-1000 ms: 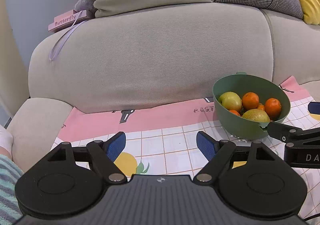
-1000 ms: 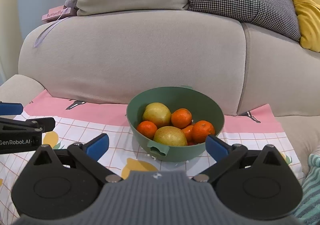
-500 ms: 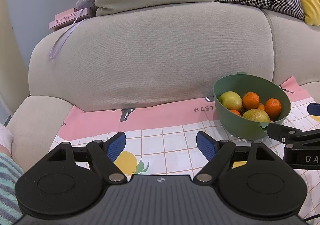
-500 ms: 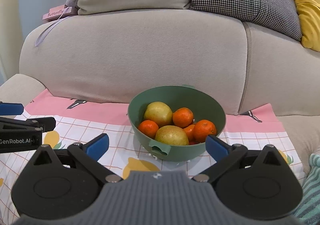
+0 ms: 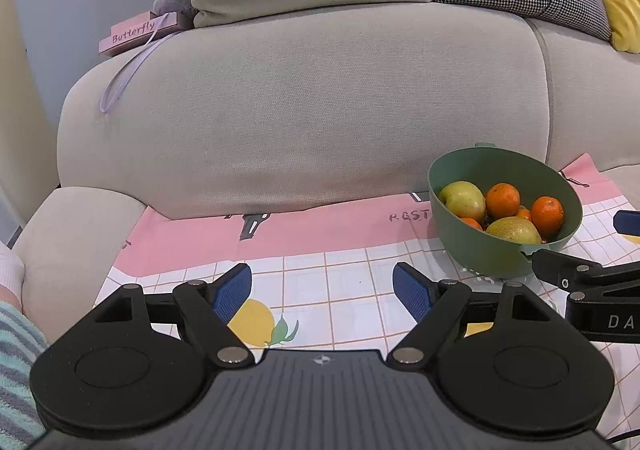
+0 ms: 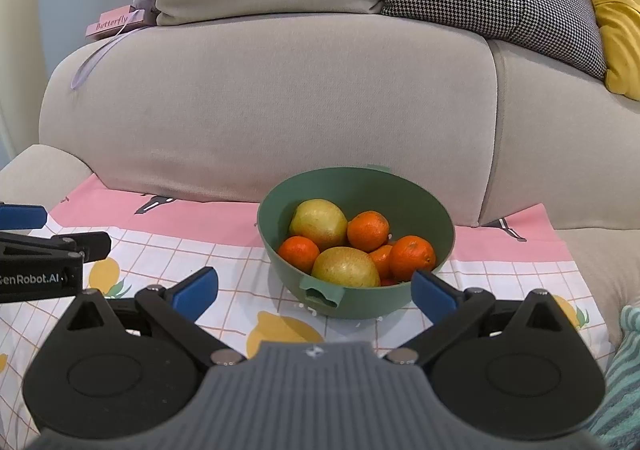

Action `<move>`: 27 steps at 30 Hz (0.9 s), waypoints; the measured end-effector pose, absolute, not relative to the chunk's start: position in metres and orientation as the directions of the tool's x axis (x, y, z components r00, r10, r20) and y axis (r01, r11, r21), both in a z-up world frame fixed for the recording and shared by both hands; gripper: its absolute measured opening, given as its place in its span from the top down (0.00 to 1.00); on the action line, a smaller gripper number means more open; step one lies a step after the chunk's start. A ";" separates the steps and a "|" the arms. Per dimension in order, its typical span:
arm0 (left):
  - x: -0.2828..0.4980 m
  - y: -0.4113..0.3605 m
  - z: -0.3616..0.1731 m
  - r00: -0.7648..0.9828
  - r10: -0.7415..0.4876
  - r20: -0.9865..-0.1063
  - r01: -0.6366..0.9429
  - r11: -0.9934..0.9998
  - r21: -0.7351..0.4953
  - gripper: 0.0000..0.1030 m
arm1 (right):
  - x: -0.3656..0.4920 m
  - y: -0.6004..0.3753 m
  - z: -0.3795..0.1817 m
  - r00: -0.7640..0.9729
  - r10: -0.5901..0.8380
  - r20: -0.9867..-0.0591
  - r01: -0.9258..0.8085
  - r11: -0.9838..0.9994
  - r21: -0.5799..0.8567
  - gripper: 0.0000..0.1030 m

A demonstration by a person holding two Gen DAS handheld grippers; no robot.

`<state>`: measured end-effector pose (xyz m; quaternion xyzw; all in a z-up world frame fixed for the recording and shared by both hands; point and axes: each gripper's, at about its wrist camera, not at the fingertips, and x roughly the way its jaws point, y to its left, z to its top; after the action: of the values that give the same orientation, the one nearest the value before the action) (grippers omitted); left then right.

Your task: Organize fruits

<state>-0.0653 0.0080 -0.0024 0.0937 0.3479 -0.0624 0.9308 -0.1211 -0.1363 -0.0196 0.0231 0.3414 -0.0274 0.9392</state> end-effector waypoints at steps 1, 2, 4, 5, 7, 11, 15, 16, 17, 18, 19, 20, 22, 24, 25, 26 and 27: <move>-0.065 0.008 -0.002 0.751 -0.051 -0.659 0.182 0.975 0.132 0.09 | -0.121 -0.136 -0.020 0.765 -0.035 -0.643 0.067 0.997 0.025 0.04; -0.066 0.008 -0.002 0.751 -0.049 -0.659 0.181 0.974 0.133 0.09 | -0.120 -0.137 -0.020 0.764 -0.033 -0.644 0.064 0.998 0.025 0.04; -0.066 0.008 -0.003 0.750 -0.046 -0.659 0.177 0.975 0.133 0.09 | -0.120 -0.138 -0.020 0.763 -0.032 -0.646 0.062 0.998 0.025 0.04; -0.066 0.008 -0.003 0.750 -0.048 -0.659 0.179 0.975 0.132 0.09 | -0.120 -0.138 -0.020 0.762 -0.031 -0.647 0.062 0.998 0.025 0.04; -0.067 0.008 -0.002 0.751 -0.049 -0.658 0.178 0.975 0.131 0.09 | -0.120 -0.138 -0.020 0.761 -0.030 -0.648 0.060 0.998 0.025 0.04; -0.067 0.007 -0.002 0.751 -0.050 -0.658 0.178 0.976 0.129 0.09 | -0.120 -0.137 -0.020 0.759 -0.030 -0.650 0.060 0.998 0.025 0.04; -0.068 0.007 -0.001 0.752 -0.055 -0.657 0.181 0.976 0.125 0.09 | -0.119 -0.138 -0.020 0.759 -0.030 -0.651 0.059 0.998 0.024 0.04; -0.068 0.007 -0.001 0.752 -0.054 -0.657 0.180 0.975 0.126 0.09 | -0.119 -0.138 -0.021 0.758 -0.029 -0.652 0.059 0.998 0.023 0.04; -0.068 0.007 -0.001 0.752 -0.053 -0.657 0.180 0.976 0.127 0.09 | -0.119 -0.138 -0.021 0.757 -0.029 -0.652 0.058 0.998 0.023 0.04; -0.068 0.007 -0.001 0.752 -0.053 -0.657 0.179 0.976 0.126 0.09 | -0.119 -0.138 -0.021 0.757 -0.028 -0.653 0.057 0.998 0.023 0.04; -0.067 0.007 -0.001 0.752 -0.052 -0.657 0.178 0.976 0.126 0.09 | -0.119 -0.138 -0.022 0.756 -0.027 -0.654 0.055 0.998 0.023 0.04; -0.068 0.007 -0.001 0.752 -0.053 -0.657 0.178 0.976 0.125 0.09 | -0.119 -0.138 -0.022 0.755 -0.027 -0.655 0.054 0.998 0.022 0.04; -0.067 0.008 -0.001 0.751 -0.055 -0.658 0.178 0.976 0.122 0.09 | -0.118 -0.138 -0.023 0.753 -0.025 -0.657 0.052 0.998 0.021 0.04; -0.067 0.008 -0.001 0.751 -0.054 -0.658 0.178 0.976 0.123 0.09 | -0.118 -0.137 -0.023 0.751 -0.024 -0.659 0.050 0.999 0.020 0.04; -0.067 0.008 -0.001 0.751 -0.053 -0.659 0.177 0.976 0.124 0.09 | -0.118 -0.137 -0.024 0.750 -0.023 -0.661 0.048 0.999 0.020 0.04; -0.067 0.008 -0.001 0.751 -0.049 -0.658 0.175 0.976 0.127 0.09 | -0.118 -0.137 -0.024 0.749 -0.023 -0.662 0.047 0.999 0.019 0.04; -0.067 0.008 -0.001 0.751 -0.047 -0.658 0.174 0.976 0.130 0.09 | -0.118 -0.136 -0.025 0.747 -0.022 -0.664 0.046 0.999 0.019 0.04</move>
<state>-0.0671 0.0077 -0.0013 0.0918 0.3476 -0.0593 0.9313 -0.1179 -0.1364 -0.0246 0.0172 0.3551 -0.0181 0.9345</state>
